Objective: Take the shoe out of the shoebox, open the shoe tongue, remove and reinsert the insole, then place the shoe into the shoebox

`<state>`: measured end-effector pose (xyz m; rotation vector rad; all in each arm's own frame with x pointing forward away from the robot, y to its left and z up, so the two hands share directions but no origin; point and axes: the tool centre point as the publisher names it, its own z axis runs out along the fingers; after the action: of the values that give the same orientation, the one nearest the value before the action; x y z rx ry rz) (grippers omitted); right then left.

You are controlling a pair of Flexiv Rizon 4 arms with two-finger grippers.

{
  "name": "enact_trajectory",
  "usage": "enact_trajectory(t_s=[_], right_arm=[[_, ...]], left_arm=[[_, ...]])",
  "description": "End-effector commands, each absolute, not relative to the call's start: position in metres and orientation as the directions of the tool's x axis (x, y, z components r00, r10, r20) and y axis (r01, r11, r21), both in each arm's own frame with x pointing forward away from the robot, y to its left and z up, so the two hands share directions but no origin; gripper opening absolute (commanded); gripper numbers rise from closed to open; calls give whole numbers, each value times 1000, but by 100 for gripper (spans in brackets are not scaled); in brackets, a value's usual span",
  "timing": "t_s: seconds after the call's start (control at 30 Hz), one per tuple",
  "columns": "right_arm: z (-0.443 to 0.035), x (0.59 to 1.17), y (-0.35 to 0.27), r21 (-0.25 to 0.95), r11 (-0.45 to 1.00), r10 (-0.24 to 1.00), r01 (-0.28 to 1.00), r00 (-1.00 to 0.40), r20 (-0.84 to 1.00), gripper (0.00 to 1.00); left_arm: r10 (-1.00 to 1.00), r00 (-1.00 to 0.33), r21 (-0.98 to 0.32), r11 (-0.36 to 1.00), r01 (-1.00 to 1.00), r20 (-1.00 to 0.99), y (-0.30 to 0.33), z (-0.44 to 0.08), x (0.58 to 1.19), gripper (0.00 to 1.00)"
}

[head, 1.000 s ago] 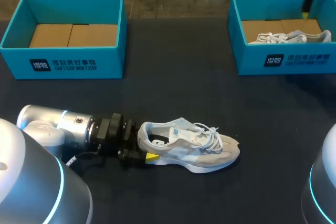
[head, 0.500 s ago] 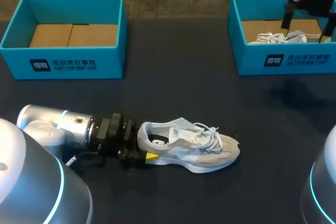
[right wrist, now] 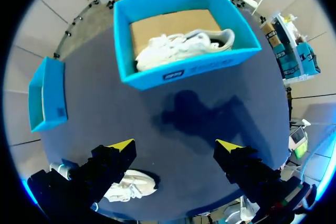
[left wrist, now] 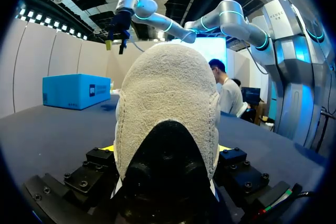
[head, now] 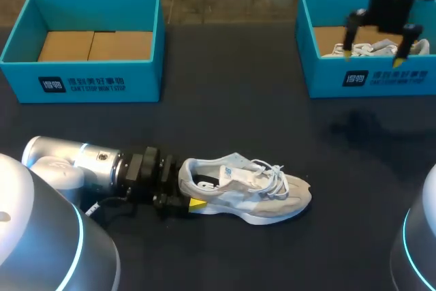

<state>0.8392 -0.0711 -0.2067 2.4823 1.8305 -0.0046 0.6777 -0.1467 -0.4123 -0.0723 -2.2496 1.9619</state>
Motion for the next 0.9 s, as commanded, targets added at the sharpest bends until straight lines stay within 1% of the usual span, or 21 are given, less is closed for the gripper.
enact_trajectory(t_s=[0.03, 0.17, 0.27, 0.3, 0.4, 0.87, 0.9], right_arm=[[-210, 801, -15, 95, -271, 953, 958, 281, -111, 100], [-219, 768, 19, 112, -259, 953, 959, 273, -134, 100], [-226, 748, 32, 108, -270, 953, 957, 282, -110, 100], [-229, 738, 36, 99, -285, 953, 954, 292, -77, 100], [-226, 724, 43, 90, -299, 951, 950, 304, -54, 100], [-226, 724, 43, 90, -299, 951, 950, 304, -54, 100], [-227, 726, 51, 100, -320, 946, 942, 323, -10, 100]], left_arm=[[135, -987, -988, 141, -65, 84, -148, -413, 677, 0], [135, -987, -988, 141, -65, 84, -148, -413, 677, 0], [135, -987, -988, 141, -65, 84, -148, -413, 677, 0], [135, -987, -988, 141, -65, 84, -148, -413, 677, 0], [135, -987, -988, 141, -65, 84, -148, -413, 677, 0], [135, -987, -988, 141, -65, 84, -148, -413, 677, 0], [135, -987, -988, 141, -65, 84, -148, -413, 677, 0]])
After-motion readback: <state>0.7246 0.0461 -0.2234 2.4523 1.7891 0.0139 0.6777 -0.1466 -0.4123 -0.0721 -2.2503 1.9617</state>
